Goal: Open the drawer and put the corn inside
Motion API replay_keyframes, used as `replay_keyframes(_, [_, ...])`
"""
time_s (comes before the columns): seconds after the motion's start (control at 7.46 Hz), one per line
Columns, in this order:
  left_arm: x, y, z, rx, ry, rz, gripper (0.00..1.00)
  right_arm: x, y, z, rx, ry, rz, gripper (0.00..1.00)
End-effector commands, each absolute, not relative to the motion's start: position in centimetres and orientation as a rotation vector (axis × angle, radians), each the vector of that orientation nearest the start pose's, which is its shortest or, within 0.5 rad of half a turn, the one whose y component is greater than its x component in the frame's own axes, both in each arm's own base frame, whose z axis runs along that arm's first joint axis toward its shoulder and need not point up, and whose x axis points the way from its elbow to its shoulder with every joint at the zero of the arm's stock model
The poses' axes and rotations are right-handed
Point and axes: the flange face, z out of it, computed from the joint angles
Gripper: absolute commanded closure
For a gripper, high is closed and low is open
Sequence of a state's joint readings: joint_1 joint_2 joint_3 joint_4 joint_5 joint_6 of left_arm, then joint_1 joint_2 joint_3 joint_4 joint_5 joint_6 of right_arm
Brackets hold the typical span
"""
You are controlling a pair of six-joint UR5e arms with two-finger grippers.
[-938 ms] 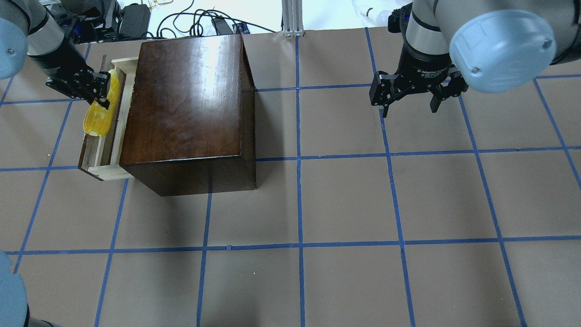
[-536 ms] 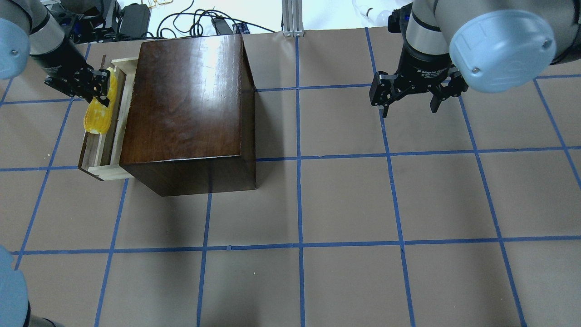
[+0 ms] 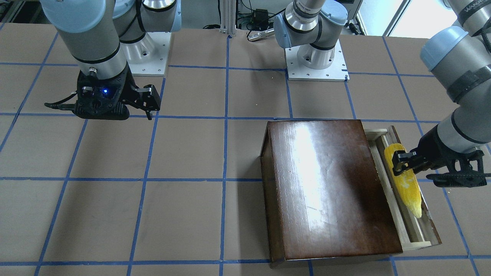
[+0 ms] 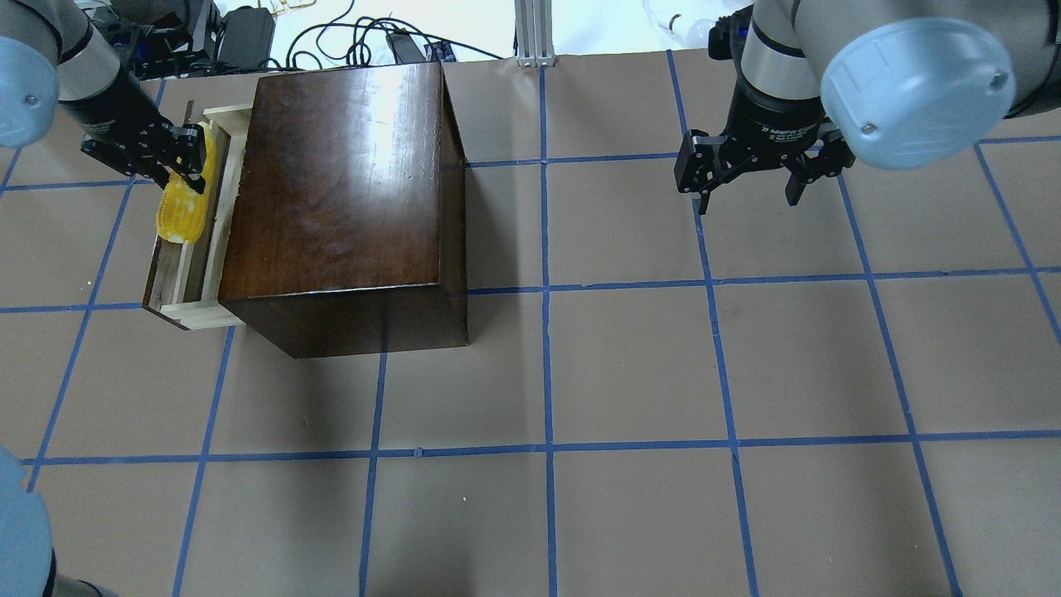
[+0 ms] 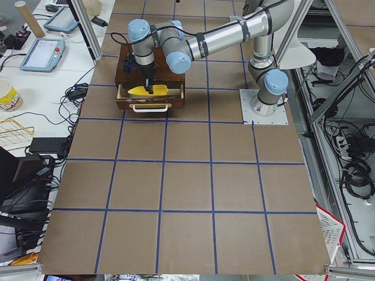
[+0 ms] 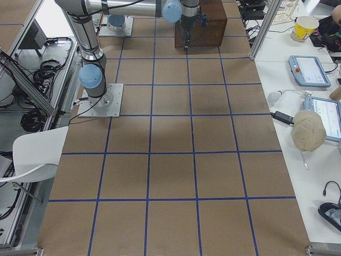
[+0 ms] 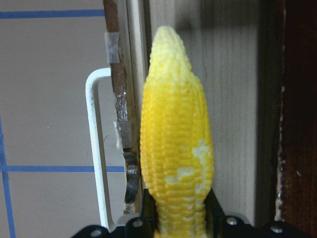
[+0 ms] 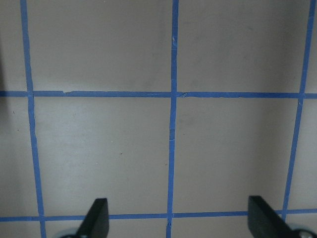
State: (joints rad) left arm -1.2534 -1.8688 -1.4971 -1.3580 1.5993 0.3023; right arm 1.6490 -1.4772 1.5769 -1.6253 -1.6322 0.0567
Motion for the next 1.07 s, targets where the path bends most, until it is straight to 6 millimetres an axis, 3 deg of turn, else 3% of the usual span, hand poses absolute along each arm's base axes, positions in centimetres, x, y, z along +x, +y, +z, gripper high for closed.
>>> replay_keyframes(0.0, [6.4,-61.5,38.3,-0.048,3.117,0.026,0.34,16.8,-51.3,44.3,-0.037,3.205,0.067,0.00])
replay_keyframes(0.27, [6.3,-61.3,38.9,-0.069,3.114,0.010,0.26,16.8,-51.3,44.3,-0.037,3.205,0.067,0.00])
replay_keyframes(0.54, [6.1,-60.8,41.7,-0.070,3.097,-0.051,0.10,16.8,-51.3,44.3,-0.037,3.205,0.067,0.00])
replay_keyframes(0.94, [5.5,-59.3,45.0,-0.155,3.076,-0.085,0.00,16.8,-51.3,44.3,-0.037,3.205,0.067,0.00])
